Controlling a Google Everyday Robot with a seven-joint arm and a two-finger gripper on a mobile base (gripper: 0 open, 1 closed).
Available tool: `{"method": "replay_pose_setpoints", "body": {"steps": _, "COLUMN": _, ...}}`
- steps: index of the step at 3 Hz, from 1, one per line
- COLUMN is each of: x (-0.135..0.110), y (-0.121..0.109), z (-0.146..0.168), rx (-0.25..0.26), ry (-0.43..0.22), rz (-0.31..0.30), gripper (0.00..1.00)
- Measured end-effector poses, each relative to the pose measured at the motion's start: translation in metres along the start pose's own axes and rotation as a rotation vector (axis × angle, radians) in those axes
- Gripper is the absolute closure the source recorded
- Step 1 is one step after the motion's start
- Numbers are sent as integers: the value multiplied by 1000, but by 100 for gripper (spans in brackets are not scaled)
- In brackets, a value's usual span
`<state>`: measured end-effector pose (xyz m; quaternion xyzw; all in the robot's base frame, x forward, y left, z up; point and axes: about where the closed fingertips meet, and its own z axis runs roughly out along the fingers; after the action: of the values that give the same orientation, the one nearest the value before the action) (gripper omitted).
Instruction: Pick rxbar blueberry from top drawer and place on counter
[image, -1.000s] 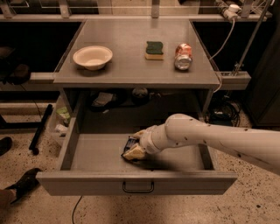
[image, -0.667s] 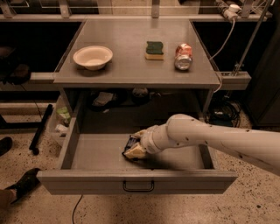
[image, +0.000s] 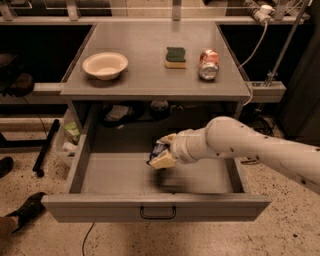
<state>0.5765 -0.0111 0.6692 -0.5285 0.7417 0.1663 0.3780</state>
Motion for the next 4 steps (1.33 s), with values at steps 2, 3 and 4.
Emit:
{"method": "replay_pose_setpoints", "body": {"steps": 2, "x": -44, "y": -15, "z": -66, "rx": 79, "ry": -83, "rz": -96, "gripper": 100}}
{"method": "replay_pose_setpoints", "body": {"steps": 3, "x": -70, "y": -32, "z": -96, "rx": 133, "ry": -153, "rz": -160, "gripper": 100}}
{"method": "replay_pose_setpoints", "body": {"steps": 4, "x": -94, "y": -62, "z": -117, "rx": 186, "ry": -171, "rz": -207, "gripper": 100}}
